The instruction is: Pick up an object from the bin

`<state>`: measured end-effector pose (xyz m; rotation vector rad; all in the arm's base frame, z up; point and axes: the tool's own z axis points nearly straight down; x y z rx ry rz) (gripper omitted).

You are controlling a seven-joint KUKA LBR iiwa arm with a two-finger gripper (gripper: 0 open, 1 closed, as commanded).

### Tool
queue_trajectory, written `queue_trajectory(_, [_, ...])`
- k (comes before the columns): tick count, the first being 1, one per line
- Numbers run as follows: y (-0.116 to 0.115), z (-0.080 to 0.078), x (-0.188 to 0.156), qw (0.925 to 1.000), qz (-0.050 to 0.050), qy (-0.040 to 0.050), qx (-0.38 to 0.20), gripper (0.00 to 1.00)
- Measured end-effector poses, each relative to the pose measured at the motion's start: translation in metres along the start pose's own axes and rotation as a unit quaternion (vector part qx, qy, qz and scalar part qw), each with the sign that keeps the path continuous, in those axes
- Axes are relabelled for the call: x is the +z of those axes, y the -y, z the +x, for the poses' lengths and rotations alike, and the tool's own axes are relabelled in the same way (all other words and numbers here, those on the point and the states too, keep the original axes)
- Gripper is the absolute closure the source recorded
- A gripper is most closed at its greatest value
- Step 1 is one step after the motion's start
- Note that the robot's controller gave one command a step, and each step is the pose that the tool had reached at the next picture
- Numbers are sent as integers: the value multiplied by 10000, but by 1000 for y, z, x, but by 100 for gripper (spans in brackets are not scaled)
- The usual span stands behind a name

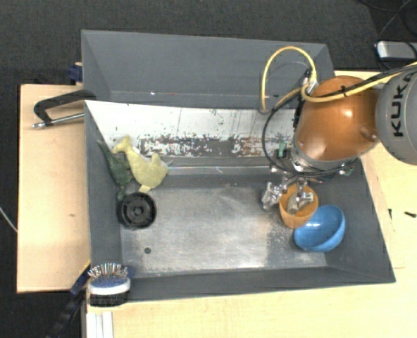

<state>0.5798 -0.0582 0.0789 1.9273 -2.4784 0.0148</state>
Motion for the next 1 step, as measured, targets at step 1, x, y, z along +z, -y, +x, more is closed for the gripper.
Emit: queue_trajectory(1, [-11,-33,-150,9939,36,65,-1098,100])
